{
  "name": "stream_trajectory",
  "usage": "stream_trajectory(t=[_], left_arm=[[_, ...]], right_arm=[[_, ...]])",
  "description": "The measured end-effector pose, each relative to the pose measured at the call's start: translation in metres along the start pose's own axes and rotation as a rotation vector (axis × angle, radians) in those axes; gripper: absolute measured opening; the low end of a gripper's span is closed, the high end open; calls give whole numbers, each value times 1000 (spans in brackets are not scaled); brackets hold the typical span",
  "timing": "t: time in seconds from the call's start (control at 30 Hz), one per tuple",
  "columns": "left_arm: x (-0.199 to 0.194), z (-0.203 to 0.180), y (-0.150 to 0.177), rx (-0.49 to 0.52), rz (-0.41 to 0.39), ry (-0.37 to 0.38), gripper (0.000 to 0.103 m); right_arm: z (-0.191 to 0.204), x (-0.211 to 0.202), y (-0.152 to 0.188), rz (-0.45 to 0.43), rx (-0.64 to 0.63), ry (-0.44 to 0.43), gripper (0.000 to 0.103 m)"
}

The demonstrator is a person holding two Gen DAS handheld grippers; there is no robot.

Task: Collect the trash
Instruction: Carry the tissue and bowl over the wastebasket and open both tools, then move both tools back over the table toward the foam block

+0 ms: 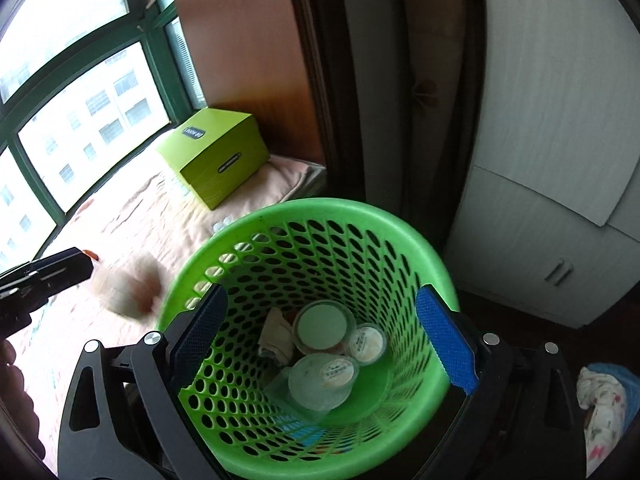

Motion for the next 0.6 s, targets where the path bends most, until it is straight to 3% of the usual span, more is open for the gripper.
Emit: stream_trajectory(t=[0.2, 0.23, 0.43, 0.6], left_arm=[[14, -12, -2, 28, 1, -13, 69], [16, -14, -1, 34, 2, -16, 76], [15, -19, 3, 57, -44, -16, 94], [9, -16, 3, 53, -66, -15, 96]], right_arm=[[-14, 0, 3, -2, 32, 6, 94], [-15, 0, 4, -1, 35, 7, 94], [-18, -1, 8, 3, 42, 7, 94], [-17, -1, 8, 1, 39, 1, 94]])
Point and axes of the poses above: each gripper's, at about its wrist camera, not at the fingertips, and x roughly the way its jaws point, z to its left, y to its underside, the point moved 1 cm from there along x, roughly the way its jaws point, and after that the axes turned 14 degrees about -x, right-handed, at the moved point
